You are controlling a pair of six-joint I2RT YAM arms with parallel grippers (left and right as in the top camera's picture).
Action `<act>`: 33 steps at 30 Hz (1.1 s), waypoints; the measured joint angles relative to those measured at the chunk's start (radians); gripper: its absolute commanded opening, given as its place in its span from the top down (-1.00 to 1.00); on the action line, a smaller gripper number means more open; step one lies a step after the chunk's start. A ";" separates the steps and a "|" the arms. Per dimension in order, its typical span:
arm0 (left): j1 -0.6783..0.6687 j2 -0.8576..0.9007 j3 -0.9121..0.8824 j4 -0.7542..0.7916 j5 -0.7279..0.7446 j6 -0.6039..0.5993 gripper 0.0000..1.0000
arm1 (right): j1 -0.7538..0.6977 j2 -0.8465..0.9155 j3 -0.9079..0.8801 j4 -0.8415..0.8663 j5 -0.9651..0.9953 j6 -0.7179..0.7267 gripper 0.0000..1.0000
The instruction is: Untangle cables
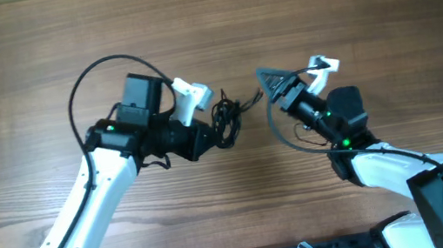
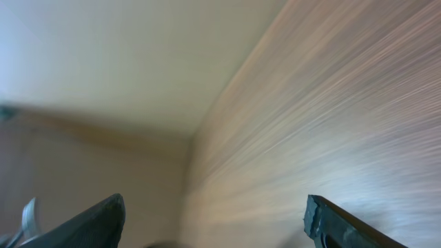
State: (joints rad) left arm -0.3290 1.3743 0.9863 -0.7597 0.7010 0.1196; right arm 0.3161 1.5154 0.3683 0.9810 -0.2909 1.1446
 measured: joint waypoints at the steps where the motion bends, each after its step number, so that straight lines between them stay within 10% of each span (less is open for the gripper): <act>1: 0.015 0.000 0.000 0.001 0.021 0.003 0.92 | -0.012 0.000 0.000 -0.010 0.016 -0.023 -0.71; 11: 0.041 0.000 0.000 0.003 0.190 0.085 0.92 | -0.018 0.000 0.001 -0.025 -0.026 -0.241 -0.80; 23: 0.041 0.000 0.000 0.023 0.336 0.228 0.92 | -0.443 -0.001 0.003 0.124 -0.791 -0.439 -0.98; 33: 0.036 0.136 0.000 0.143 0.587 0.241 0.92 | -0.378 -0.001 0.004 0.216 -1.001 -0.505 -0.99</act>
State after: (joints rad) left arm -0.2932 1.5105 0.9863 -0.6167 1.2881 0.3611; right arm -0.0620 1.5143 0.3721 1.1965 -1.2915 0.6395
